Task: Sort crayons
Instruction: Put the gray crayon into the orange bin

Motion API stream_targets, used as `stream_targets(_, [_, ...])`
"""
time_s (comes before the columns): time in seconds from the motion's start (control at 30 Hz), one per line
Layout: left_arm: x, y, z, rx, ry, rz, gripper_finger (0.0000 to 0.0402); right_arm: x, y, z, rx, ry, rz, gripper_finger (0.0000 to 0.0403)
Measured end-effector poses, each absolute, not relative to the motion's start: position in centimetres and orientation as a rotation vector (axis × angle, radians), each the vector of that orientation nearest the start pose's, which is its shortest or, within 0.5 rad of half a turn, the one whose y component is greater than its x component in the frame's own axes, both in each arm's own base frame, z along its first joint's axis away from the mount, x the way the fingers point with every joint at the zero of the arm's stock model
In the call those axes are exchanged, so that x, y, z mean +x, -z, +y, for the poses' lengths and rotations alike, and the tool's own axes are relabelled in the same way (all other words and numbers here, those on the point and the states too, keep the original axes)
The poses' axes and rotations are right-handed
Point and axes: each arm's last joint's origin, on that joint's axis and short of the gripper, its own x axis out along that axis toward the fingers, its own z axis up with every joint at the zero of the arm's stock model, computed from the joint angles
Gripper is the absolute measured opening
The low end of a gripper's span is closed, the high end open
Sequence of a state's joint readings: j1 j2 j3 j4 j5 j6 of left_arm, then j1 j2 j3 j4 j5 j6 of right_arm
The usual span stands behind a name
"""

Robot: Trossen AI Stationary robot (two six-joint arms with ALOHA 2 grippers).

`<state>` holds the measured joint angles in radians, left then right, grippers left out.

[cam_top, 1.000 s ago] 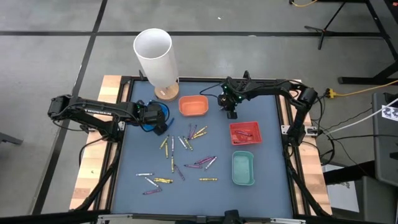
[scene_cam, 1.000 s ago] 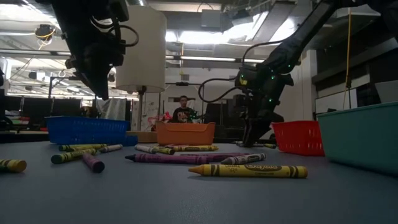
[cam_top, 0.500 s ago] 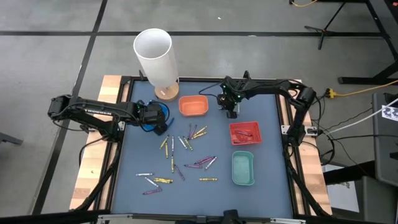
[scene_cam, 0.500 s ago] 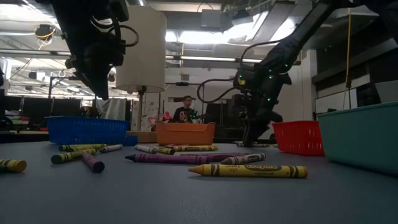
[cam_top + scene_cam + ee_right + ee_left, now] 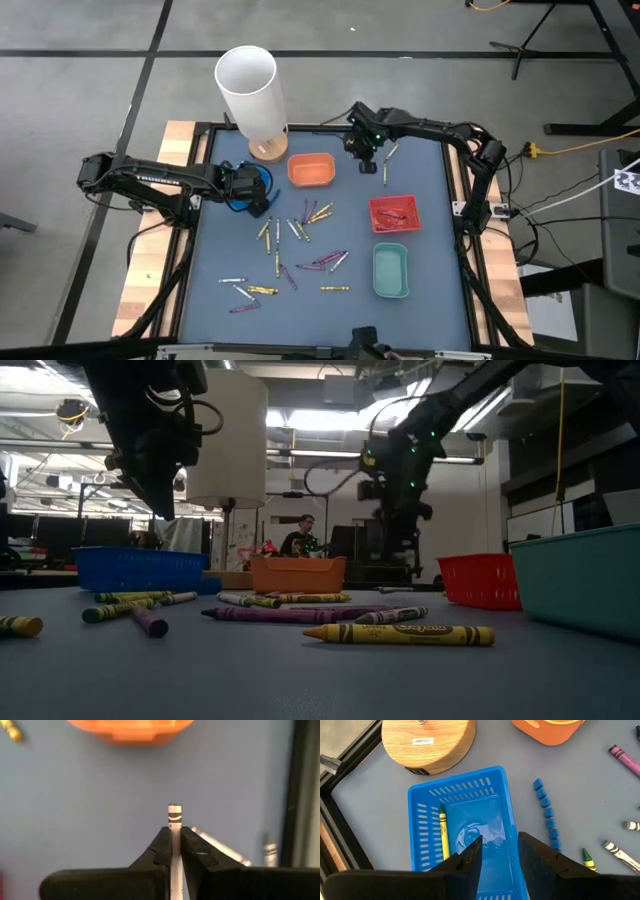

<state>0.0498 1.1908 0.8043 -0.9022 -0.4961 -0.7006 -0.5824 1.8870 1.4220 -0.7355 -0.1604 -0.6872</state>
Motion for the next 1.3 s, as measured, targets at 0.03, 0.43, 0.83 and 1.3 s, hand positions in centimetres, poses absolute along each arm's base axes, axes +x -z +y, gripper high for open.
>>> stream_targets(0.03, [19.7, -22.2, 2.4, -0.303, -0.875, 1.032, 0.0109, 32.5, -21.3, -20.7, -0.176, -0.028, 1.162, 0.002])
stream_targets(0.43, [19.9, -22.3, 2.4, -0.312, -0.87, 1.008, 0.0109, 36.4, -23.4, -17.6, -0.273, -0.155, 0.9, 0.002])
stream_targets(0.83, [19.9, -22.3, 2.4, -0.313, -0.869, 1.006, 0.0109, 39.8, -23.9, -14.3, -0.409, -0.174, 0.726, 0.0025])
stream_targets(1.3, [20.2, -22.3, 2.3, -0.353, -0.832, 1.001, 0.0109, 40.1, -23.9, -13.6, -0.45, -0.124, 0.745, 0.0026])
